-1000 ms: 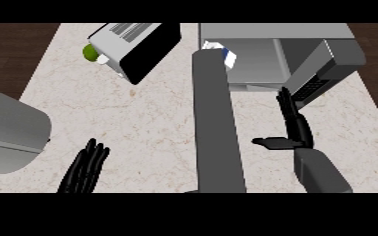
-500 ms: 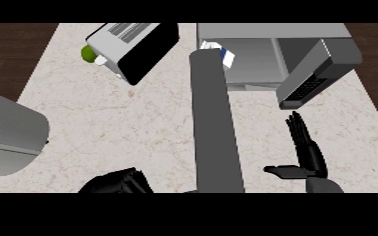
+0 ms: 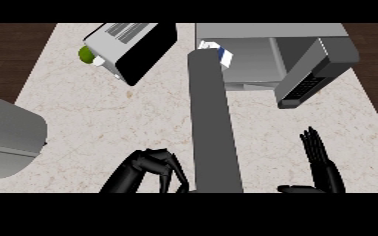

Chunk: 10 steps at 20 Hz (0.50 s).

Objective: Pick up the milk, place it into the microwave and close the microwave

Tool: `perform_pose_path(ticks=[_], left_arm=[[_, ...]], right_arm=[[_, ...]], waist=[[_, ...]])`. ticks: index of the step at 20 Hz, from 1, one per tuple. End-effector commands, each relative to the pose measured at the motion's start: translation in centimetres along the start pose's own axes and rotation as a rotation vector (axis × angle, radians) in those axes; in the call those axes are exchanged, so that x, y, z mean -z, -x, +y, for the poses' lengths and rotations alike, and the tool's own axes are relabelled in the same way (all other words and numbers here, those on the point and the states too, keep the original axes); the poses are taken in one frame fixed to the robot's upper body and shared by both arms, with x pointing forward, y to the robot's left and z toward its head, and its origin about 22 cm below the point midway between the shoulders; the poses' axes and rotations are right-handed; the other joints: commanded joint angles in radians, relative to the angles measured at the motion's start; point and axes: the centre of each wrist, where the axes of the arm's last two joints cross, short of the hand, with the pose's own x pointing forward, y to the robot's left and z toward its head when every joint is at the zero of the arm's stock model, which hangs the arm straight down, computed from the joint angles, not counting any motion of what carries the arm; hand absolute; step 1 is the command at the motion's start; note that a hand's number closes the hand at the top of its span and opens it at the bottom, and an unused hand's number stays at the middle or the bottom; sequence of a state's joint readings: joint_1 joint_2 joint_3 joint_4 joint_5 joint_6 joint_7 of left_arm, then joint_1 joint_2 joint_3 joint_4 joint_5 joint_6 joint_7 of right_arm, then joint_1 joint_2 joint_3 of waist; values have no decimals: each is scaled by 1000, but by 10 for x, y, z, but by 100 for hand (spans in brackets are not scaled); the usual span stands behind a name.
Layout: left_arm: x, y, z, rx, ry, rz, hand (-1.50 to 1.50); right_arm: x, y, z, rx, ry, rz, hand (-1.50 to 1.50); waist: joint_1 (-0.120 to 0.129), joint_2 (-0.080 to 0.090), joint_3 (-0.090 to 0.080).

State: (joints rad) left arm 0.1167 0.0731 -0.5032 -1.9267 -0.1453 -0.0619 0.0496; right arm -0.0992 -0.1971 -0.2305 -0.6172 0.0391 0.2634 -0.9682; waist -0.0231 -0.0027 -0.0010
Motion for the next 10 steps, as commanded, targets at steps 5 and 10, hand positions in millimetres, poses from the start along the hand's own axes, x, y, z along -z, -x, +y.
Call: perform_pose_path(ticks=[5, 10], left_arm=[[33, 16, -18, 14, 260, 104, 150], [62, 44, -56, 96, 291, 66, 150]], right_arm=[[-42, -20, -34, 88, -46, -88, -150], [-44, -32, -36, 82, -44, -145, -150]], waist=[[-1, 1, 0], [-3, 3, 0]])
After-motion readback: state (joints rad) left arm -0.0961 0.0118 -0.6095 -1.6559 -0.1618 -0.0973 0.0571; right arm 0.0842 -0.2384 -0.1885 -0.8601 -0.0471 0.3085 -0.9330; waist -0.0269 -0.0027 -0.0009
